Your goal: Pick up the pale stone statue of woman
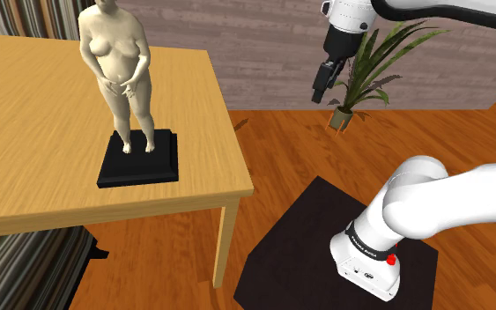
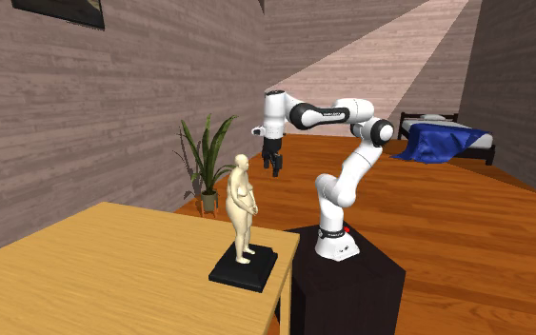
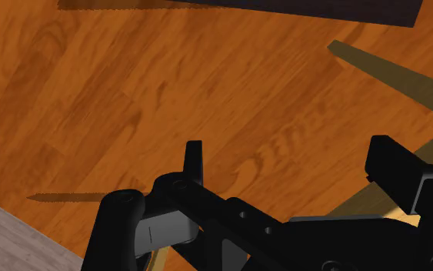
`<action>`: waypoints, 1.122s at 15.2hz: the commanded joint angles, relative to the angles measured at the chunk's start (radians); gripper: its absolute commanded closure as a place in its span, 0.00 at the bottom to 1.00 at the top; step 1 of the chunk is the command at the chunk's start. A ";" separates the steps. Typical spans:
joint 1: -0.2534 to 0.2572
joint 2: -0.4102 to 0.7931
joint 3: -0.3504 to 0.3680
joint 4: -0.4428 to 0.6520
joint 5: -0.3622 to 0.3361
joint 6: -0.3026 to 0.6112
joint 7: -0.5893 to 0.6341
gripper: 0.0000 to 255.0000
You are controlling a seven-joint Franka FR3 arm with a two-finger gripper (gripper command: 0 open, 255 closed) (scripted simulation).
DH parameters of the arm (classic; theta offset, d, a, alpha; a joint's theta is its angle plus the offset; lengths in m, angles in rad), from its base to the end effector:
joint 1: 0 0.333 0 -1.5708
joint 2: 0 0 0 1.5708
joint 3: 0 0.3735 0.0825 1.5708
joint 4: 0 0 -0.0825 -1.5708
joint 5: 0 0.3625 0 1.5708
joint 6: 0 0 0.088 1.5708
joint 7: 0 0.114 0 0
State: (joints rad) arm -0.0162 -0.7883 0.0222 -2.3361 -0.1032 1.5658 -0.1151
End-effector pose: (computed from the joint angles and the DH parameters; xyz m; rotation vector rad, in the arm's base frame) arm 0.2439 -0.0072 0.6340 3.0169 0.1710 0.0166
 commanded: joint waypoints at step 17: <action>0.142 0.314 0.132 0.293 0.181 0.184 0.036 0.00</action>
State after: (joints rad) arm 0.1171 -0.4901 0.1453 -2.0699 0.0680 1.7482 -0.0818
